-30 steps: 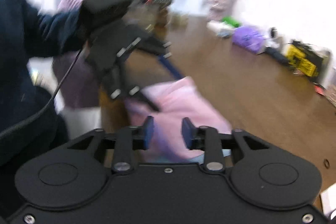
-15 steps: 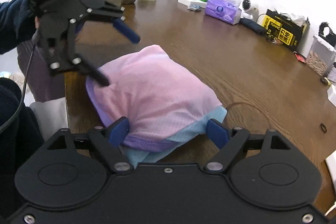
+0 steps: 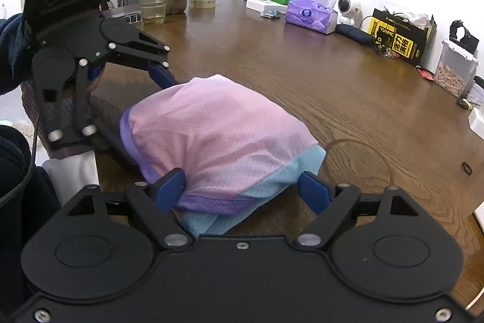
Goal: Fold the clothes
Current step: 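Grasp the folded bundle with the right gripper and lift it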
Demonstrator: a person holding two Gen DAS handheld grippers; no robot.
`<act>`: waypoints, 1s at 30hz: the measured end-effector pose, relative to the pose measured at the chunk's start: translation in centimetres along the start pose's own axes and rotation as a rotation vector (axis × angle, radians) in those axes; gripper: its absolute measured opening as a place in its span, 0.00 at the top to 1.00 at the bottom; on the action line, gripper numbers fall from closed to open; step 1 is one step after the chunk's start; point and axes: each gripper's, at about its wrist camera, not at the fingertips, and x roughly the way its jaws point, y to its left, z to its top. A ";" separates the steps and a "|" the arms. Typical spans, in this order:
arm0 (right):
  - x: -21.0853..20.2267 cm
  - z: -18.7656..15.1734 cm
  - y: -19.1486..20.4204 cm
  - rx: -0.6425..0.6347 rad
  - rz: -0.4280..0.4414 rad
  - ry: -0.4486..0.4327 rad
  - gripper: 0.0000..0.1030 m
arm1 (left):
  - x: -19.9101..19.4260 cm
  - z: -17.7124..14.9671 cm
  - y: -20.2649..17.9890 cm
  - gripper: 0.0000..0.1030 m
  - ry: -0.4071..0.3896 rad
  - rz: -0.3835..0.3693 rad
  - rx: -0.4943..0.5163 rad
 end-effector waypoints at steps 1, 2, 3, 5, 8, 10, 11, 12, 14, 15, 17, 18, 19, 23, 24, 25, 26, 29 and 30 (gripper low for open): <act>-0.2 -0.1 0.0 0.002 0.004 0.000 0.18 | -0.2 0.1 0.6 0.52 0.000 -0.024 -0.027; -0.2 -0.1 0.0 0.004 0.013 -0.002 0.20 | -0.3 0.2 0.9 0.56 0.003 -0.046 -0.045; -0.2 -0.1 0.0 0.007 0.025 -0.005 0.30 | -0.3 0.2 0.9 0.62 0.004 -0.049 -0.044; -0.3 -0.1 0.1 0.013 0.057 -0.014 0.44 | -0.4 0.1 0.8 0.70 -0.002 -0.052 -0.023; -0.4 -0.1 0.5 -0.003 0.068 -0.033 0.62 | -0.5 0.1 0.6 0.78 -0.010 -0.040 -0.028; -0.6 0.0 0.8 -0.016 0.060 -0.054 0.77 | -0.7 0.5 0.6 0.82 -0.018 -0.014 -0.015; -0.9 0.3 1.0 -0.022 0.054 -0.075 0.78 | -0.8 0.8 0.9 0.82 -0.024 -0.003 -0.014; -1.0 0.7 0.9 -0.028 0.048 -0.085 0.78 | -1.0 1.2 1.0 0.83 -0.029 0.002 -0.011; -1.3 1.5 0.8 -0.040 0.036 -0.103 0.78 | -1.6 2.1 1.2 0.84 -0.044 0.020 0.009; -1.4 2.0 0.6 -0.047 0.033 -0.110 0.78 | -1.9 2.5 1.2 0.84 -0.052 0.032 0.025; -1.7 3.7 0.2 -0.077 0.021 -0.130 0.78 | -2.9 3.9 1.6 0.85 -0.074 0.065 0.066; -1.7 4.4 0.1 -0.091 0.014 -0.136 0.78 | -3.2 4.3 1.8 0.85 -0.079 0.073 0.078; -1.7 5.1 0.0 -0.107 0.008 -0.138 0.78 | -3.8 5.1 2.2 0.85 -0.092 0.093 0.104; -1.2 9.0 -0.4 -0.174 -0.011 -0.166 0.78 | -6.0 7.7 3.8 0.84 -0.106 0.161 0.167; -1.1 10.0 -0.6 -0.190 -0.012 -0.177 0.78 | -7.1 8.9 4.9 0.84 -0.101 0.186 0.187; -0.9 11.8 -0.9 -0.213 -0.011 -0.193 0.78 | -7.5 9.3 5.3 0.84 -0.099 0.197 0.197; -0.6 13.5 -1.3 -0.234 -0.009 -0.208 0.78 | -7.9 9.9 5.8 0.84 -0.097 0.209 0.208; 1.0 18.0 -2.3 -0.278 0.002 -0.242 0.78 | -10.4 12.8 10.3 0.84 -0.072 0.277 0.258; 1.7 19.5 -2.5 -0.290 0.007 -0.251 0.78 | -10.9 13.3 11.5 0.84 -0.062 0.297 0.267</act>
